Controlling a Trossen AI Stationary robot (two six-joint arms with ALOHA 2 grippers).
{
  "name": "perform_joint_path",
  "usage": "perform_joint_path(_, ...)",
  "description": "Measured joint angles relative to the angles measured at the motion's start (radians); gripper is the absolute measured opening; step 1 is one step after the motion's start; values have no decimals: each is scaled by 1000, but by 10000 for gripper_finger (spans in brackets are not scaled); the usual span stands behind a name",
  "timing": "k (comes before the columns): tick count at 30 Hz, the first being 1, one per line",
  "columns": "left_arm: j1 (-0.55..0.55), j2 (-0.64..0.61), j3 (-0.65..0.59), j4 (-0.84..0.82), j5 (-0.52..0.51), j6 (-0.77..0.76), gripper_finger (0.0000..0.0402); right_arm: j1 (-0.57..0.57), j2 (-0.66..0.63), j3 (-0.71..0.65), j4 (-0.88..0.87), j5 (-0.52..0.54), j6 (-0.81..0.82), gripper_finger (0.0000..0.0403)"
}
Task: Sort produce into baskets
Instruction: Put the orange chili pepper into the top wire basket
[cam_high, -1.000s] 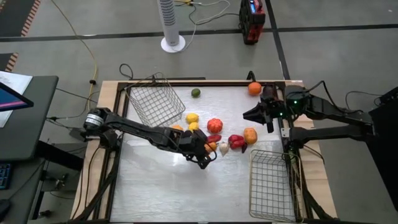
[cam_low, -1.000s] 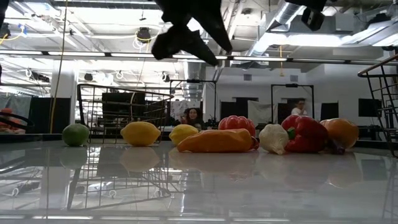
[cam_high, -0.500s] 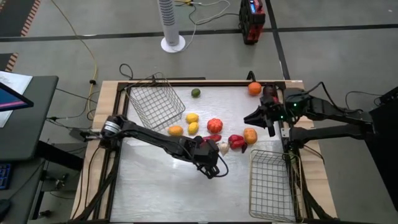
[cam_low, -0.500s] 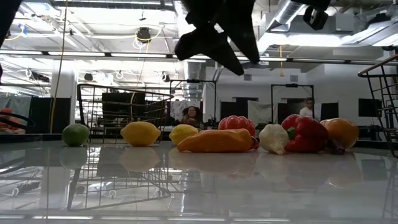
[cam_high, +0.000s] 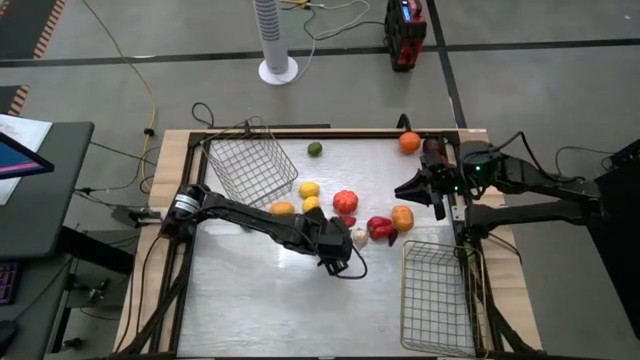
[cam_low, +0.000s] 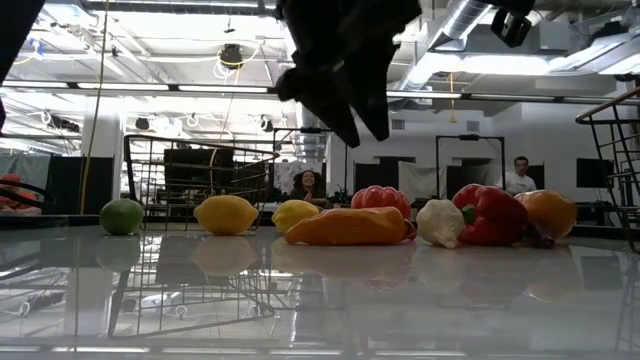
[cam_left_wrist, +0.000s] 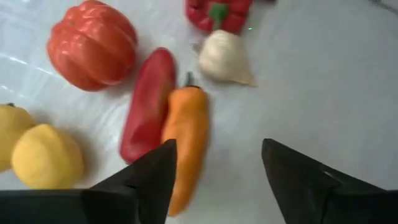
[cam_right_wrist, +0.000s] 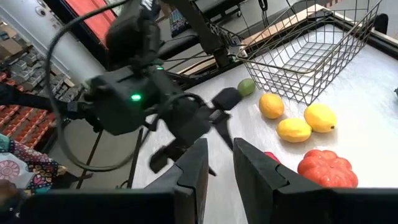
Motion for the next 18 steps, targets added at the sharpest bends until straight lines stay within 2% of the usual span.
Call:
perform_joint_path(9, 36, 1, -165, 216, 50, 105, 245, 0, -2, 0, 1, 2, -12, 105)
perform_joint_path(14, 38, 1, -231, 224, -16, 91, 242, 0, 0, 0, 0, 3, -12, 105)
perform_joint_path(18, 38, 2, -256, 238, 14, 103, 235, 0, 0, 0, 0, 4, -12, 105)
